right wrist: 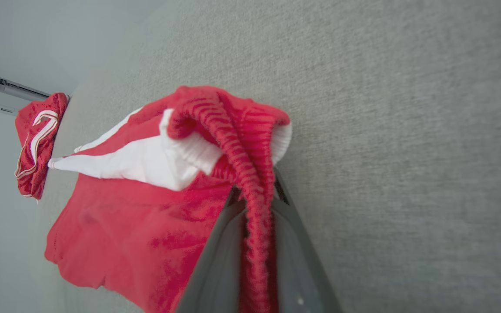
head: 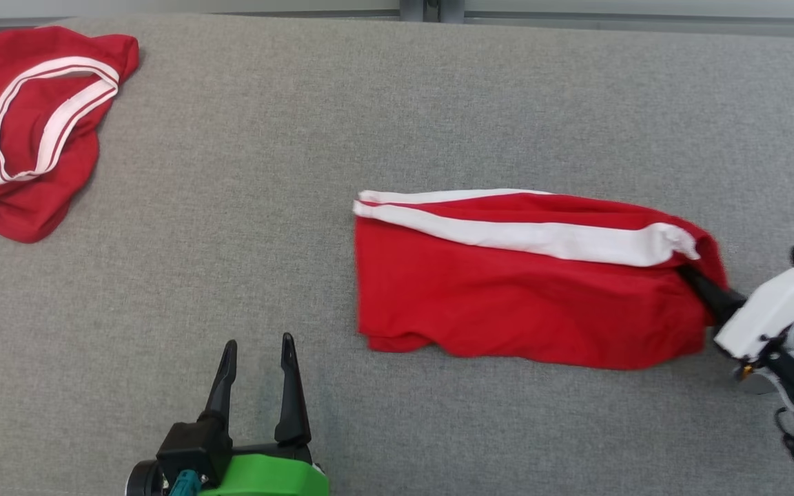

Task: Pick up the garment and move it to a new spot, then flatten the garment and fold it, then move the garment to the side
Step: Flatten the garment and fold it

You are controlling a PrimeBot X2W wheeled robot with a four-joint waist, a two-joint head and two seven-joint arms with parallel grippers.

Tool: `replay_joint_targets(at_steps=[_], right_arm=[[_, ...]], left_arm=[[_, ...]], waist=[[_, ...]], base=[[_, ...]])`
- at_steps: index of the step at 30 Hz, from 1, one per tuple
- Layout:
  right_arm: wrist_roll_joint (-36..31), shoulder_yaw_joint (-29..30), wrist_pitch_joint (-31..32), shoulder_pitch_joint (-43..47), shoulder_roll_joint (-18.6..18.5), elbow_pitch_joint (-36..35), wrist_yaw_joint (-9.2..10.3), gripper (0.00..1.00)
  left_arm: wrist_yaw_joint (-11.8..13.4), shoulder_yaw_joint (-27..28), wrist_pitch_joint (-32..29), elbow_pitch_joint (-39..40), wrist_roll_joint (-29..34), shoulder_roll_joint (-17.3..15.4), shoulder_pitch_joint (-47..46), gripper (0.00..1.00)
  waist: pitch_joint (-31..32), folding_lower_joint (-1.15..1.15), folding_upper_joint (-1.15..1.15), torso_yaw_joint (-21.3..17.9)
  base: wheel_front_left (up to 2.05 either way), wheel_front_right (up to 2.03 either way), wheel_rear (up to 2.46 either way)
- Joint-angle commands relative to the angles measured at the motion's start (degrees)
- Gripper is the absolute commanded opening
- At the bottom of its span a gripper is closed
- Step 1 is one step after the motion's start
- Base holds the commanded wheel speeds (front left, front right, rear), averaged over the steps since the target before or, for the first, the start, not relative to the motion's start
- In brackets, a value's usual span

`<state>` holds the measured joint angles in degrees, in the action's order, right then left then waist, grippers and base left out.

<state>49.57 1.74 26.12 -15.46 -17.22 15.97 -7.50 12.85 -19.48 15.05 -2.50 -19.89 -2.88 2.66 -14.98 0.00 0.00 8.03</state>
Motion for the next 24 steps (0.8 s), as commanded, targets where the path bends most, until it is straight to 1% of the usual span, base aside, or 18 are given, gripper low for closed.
replay_joint_targets(at_steps=[1, 2, 5, 9, 11, 13, 15, 17, 18, 20, 24], right_arm=[[1.5, 2.3, 1.0, 0.9, -2.1, 0.5, 0.02, 0.0], [2.7, 3.7, 2.0, 1.2, -3.1, 0.9, 0.01, 0.0], [5.1, 9.2, 5.6, 1.9, -7.7, 2.2, 0.01, 0.0], [4.9, 17.3, 10.1, 3.6, -13.7, 4.3, 0.01, 0.0], [4.2, 20.2, 12.0, 3.7, -15.4, 4.3, 0.0, 0.0], [3.5, 21.8, 14.2, 3.5, -15.7, 3.2, 0.01, 0.0], [3.1, 21.7, 17.2, 2.6, -14.6, 0.4, 0.01, 0.0], [2.2, 20.9, 19.9, 1.7, -12.3, -3.2, 0.01, 0.0], [1.1, 19.5, 22.1, 0.8, -9.0, -6.9, 0.01, 0.0], [-0.2, 17.9, 23.7, -0.6, -5.2, -10.0, 0.01, 0.0], [-4.5, 13.7, 25.2, -4.4, 3.3, -13.1, 0.01, 0.0]], left_arm=[[-0.4, 0.4, 0.2, -0.4, 1.1, 0.0, 1.3, 1.0], [-0.6, 0.6, 0.2, -0.5, 1.0, 0.0, 1.6, 1.0], [-1.4, 0.9, 0.2, -0.9, 1.5, 0.0, 2.3, 1.0], [-2.7, 0.9, 0.2, -1.4, 2.4, -0.1, 2.7, 1.0], [-3.2, 0.6, 0.2, -1.7, 2.5, -0.1, 2.5, 1.0], [-3.3, 0.4, 0.2, -1.9, 2.0, -0.1, 2.4, 1.0], [-3.0, 0.0, 0.2, -2.0, 1.5, -0.1, 2.3, 1.0], [-2.7, -0.5, 0.2, -2.1, 0.8, -0.1, 2.2, 1.0], [-2.6, -1.3, 0.2, -2.6, 0.2, -0.1, 2.0, 1.0], [-2.5, -1.9, 0.2, -3.4, 0.2, -0.1, 1.3, 1.0], [-2.3, -2.5, 0.2, -4.6, 0.2, -0.1, -0.4, 1.0]], waist=[[1.7, 0.0, 0.0, -1.0], [2.2, 0.0, 0.0, -1.2], [3.3, 0.0, 0.0, -1.6], [4.1, 0.0, 0.0, -1.6], [4.4, 0.0, 0.0, -1.6], [4.6, 0.0, 0.0, -1.8], [4.6, 0.0, 0.0, -2.1], [4.4, 0.0, 0.0, -2.4], [4.0, 0.0, 0.0, -2.8], [3.6, 0.0, 0.0, -3.2], [2.4, 0.0, 0.0, -3.9]], base=[[0.0, 0.0, 0.0], [0.0, 0.0, 0.0], [0.0, 0.0, 0.0], [0.0, 0.0, 0.0], [0.0, 0.0, 0.0], [0.0, 0.0, 0.0], [0.0, 0.0, 0.0], [0.0, 0.0, 0.0], [0.0, 0.0, 0.0], [0.0, 0.0, 0.0], [0.0, 0.0, 0.0]])
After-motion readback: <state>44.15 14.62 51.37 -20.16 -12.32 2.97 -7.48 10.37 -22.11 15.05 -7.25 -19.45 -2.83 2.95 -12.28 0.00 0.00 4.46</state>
